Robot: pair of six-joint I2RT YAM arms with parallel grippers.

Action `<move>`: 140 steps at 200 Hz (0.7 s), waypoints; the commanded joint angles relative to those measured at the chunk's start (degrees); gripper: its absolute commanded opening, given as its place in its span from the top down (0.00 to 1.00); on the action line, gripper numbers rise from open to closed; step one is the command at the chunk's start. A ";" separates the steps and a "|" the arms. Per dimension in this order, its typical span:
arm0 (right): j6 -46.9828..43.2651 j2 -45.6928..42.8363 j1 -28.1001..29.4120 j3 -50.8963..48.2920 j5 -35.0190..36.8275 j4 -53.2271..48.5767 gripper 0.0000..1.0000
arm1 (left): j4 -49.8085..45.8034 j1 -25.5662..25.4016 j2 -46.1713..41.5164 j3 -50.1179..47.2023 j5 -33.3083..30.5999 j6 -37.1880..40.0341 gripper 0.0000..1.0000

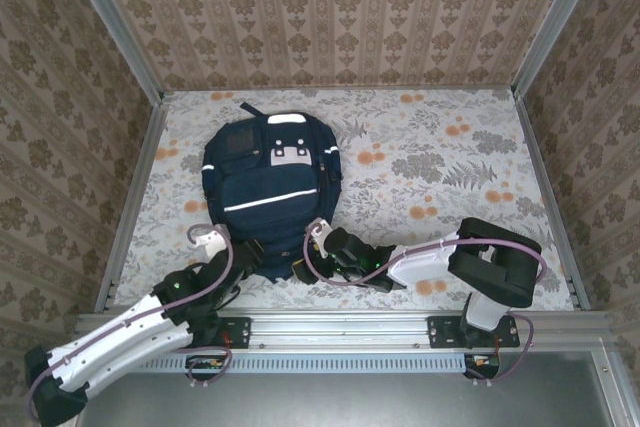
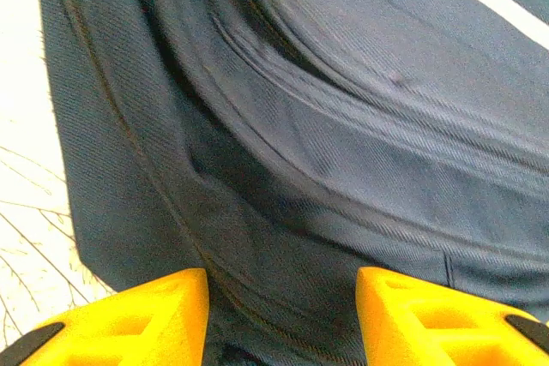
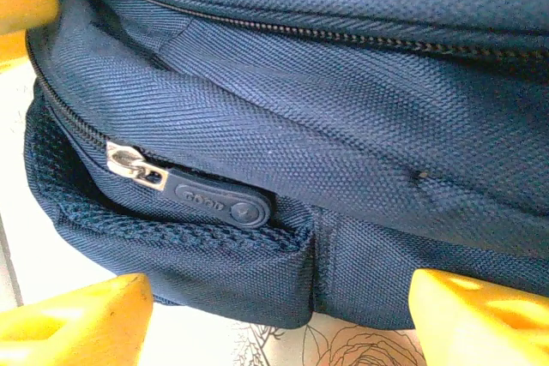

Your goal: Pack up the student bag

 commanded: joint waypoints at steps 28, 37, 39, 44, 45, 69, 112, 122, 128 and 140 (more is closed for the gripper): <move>1.19 -0.45 -0.61 0.82 2.03 3.23 0.17 | 4.16 -9.11 8.87 3.85 -1.89 -3.85 0.49; 1.60 -0.03 -1.10 1.31 1.09 3.94 0.17 | 4.06 -9.26 11.10 4.31 -2.60 -4.53 0.49; 1.69 0.06 -1.31 1.46 0.87 4.10 0.16 | 3.94 -9.24 11.55 4.40 -2.77 -4.77 0.50; 2.03 0.30 -1.68 1.76 -0.11 4.54 0.16 | 3.87 -9.24 12.55 4.61 -3.16 -5.09 0.50; 2.08 0.35 -1.78 1.78 -0.30 4.63 0.16 | 3.89 -9.24 12.70 4.61 -3.27 -5.10 0.50; 2.95 1.54 -3.74 3.77 -4.28 6.02 0.16 | 3.26 -9.08 14.12 3.94 -6.17 -6.10 0.55; 3.03 2.24 -5.03 7.71 -8.05 6.19 0.16 | 3.25 -7.11 9.83 0.69 -7.43 -5.81 0.57; 2.93 2.63 -5.20 8.69 -8.85 5.53 0.16 | 3.29 -6.45 8.90 0.18 -7.27 -5.34 0.56; 3.05 2.73 -5.27 8.92 -9.50 5.48 0.16 | 3.38 -5.90 8.51 0.00 -7.16 -5.14 0.56; 3.58 3.11 -5.39 8.67 -10.48 5.93 0.17 | 4.00 -5.06 7.81 -0.35 -6.65 -4.47 0.56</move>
